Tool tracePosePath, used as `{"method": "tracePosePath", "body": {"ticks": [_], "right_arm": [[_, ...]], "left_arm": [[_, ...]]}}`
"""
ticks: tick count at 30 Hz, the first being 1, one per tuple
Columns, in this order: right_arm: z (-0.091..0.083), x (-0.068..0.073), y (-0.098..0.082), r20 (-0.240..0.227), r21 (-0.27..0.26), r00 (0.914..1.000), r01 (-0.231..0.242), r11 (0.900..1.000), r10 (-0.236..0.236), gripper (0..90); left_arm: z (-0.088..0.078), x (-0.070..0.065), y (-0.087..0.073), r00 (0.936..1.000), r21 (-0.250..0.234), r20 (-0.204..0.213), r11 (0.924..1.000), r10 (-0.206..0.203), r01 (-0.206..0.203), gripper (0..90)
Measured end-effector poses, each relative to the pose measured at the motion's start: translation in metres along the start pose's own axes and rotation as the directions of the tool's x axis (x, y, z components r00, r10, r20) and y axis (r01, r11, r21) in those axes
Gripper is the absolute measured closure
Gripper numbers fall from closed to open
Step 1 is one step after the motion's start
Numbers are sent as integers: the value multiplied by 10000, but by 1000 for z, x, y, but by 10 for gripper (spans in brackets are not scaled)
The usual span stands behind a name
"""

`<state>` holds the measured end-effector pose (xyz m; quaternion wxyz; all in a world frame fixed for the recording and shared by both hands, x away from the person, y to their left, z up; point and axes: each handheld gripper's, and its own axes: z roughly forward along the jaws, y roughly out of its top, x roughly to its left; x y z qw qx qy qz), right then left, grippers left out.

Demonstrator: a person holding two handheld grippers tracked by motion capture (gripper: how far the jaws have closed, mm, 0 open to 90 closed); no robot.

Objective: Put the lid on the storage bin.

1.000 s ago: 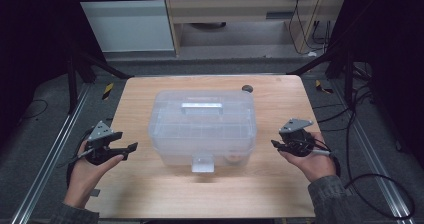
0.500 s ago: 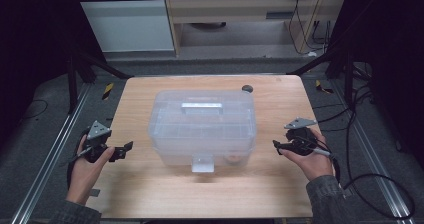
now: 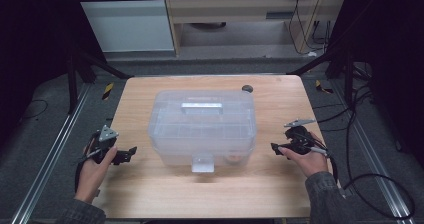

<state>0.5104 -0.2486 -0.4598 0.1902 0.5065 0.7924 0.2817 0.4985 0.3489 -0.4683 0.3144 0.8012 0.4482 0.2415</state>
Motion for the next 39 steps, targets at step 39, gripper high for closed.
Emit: {"method": "tracePosePath", "body": {"ticks": [39], "right_arm": [[62,-32,1,1291,-767,9762,-1653,9833,1742,69]], "left_arm": [[66,22,6,9936,109,-72,9936,-1126,1127,25]]}}
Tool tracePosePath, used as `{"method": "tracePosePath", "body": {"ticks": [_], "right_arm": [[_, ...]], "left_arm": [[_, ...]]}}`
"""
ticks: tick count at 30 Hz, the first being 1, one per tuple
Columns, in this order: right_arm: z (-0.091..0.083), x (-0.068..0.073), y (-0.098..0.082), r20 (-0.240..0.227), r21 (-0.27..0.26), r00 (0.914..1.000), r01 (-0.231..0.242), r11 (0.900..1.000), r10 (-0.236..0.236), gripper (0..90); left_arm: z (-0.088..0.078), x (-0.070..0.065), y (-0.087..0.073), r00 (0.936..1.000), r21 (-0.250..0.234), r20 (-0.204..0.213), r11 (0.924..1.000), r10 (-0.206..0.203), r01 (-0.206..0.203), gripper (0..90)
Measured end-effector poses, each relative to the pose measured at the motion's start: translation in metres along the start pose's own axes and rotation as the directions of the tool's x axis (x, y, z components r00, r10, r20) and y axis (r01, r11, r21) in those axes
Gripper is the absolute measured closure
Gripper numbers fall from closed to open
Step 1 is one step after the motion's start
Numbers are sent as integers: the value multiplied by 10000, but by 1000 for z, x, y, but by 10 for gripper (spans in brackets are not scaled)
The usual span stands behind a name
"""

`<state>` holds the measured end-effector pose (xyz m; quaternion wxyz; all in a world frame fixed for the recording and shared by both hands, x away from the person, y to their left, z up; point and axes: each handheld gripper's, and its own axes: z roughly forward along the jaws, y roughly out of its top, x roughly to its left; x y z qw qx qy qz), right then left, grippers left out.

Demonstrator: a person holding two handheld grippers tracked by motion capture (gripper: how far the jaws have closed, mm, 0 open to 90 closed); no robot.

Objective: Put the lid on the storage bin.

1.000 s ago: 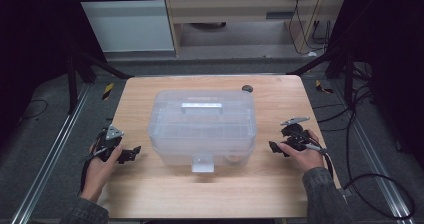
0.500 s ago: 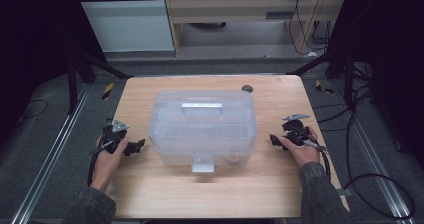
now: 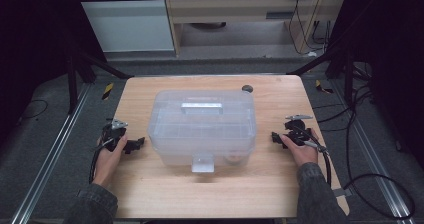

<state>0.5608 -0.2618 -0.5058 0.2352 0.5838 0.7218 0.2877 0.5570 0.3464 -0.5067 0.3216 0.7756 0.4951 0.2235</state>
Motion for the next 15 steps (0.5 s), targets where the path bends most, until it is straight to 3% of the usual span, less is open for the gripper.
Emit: {"method": "tracePosePath", "body": {"ticks": [6,15], "right_arm": [[6,1,-2,132,-423,9997,-176,9989,182,3],[7,5,-2,402,-443,9982,-426,9981,444,3]], "left_arm": [[2,0,1,10000,84,8,9999,-61,61,0],[2,1,1,9999,116,16,9999,-99,99,0]]}}
